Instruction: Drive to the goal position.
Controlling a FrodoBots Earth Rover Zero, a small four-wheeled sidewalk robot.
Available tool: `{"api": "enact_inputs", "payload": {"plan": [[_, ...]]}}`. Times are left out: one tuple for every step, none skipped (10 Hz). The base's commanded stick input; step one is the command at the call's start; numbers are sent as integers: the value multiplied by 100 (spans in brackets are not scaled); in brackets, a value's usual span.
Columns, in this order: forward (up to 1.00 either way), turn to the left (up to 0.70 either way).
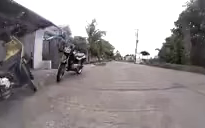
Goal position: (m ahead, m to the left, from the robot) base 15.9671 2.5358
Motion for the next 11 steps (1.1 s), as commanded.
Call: {"api": "enact_inputs", "payload": {"plan": [[70,5],[70,0],[70,0],[70,0],[70,0],[70,0],[70,0],[70,0],[70,0],[70,0],[70,0]]}}
